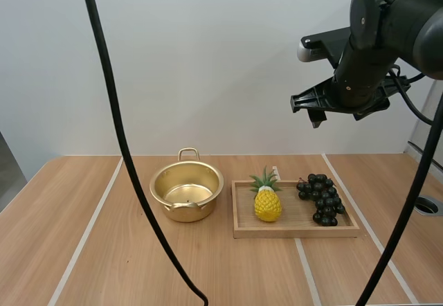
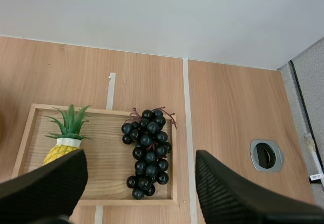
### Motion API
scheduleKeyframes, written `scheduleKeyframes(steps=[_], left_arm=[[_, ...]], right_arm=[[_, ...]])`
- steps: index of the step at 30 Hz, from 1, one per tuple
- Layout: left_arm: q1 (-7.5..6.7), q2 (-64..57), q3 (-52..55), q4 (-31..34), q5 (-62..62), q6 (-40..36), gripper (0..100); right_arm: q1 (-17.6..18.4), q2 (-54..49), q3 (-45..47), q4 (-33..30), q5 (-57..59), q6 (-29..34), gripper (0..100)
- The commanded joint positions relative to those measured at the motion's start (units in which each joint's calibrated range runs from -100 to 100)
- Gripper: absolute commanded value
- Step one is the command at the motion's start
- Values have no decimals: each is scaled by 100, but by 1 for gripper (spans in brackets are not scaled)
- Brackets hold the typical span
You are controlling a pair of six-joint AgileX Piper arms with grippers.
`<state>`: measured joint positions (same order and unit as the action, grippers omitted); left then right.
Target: Open the pot, put the grape inside, and close it
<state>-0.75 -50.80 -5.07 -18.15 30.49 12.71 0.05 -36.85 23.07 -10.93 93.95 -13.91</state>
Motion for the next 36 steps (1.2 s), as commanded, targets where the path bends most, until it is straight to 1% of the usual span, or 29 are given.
scheduleKeyframes(steps=[1, 6, 12, 15, 20, 24, 28, 32, 36], left_arm=[[2, -75, -577, 211, -261, -254, 0], [2, -97, -1495, 644, -107, -623, 0], [2, -97, -2563, 1317, 648, -1119, 0], [2, -97, -2925, 1551, 732, -1129, 0], [2, -97, -3276, 1668, 1233, -1113, 0], [2, -97, -3317, 1720, 1573, -1099, 0], [2, -97, -3317, 1732, 1636, -1099, 0], [2, -97, -3317, 1732, 1727, -1099, 0], [2, -97, -3317, 1732, 1728, -1110, 0]], right_arm=[[-24, 77, 16, 88, 0, -80, 100], [-24, 450, 16, 227, 174, -71, 100], [-24, 1044, 16, 227, 156, -64, 100], [-24, 1395, 16, 252, 156, 86, 100], [-46, 1860, 16, 420, 142, 86, 100], [-239, 2105, 16, 754, 45, 86, 100], [-541, 2327, 16, 936, -92, -20, 100], [-808, 2496, 49, 1290, -115, -492, 100], [-930, 2668, 311, 1522, -334, -798, 100]])
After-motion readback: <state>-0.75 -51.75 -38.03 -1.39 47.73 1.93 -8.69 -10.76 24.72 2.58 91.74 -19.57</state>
